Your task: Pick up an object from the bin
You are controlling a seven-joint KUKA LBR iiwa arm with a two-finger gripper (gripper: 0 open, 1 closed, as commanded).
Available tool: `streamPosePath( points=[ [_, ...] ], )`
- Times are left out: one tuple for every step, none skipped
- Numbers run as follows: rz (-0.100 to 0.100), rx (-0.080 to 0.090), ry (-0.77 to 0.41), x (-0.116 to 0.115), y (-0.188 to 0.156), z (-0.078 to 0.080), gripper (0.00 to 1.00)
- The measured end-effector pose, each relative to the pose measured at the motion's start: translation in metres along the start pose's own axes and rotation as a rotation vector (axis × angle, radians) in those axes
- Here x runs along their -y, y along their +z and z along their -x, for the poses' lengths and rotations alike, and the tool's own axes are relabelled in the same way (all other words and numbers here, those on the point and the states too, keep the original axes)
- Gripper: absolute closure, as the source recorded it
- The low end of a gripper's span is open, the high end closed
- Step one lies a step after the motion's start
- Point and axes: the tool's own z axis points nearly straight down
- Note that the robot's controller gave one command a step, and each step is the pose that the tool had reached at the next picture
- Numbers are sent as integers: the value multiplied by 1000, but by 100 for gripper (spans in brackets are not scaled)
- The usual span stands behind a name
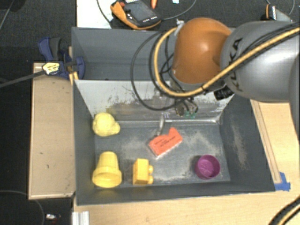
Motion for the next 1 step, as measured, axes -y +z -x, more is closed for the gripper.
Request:
streamPosePath(
  points=[
    [1,7,4,1,-5,1,0]
  ],
)
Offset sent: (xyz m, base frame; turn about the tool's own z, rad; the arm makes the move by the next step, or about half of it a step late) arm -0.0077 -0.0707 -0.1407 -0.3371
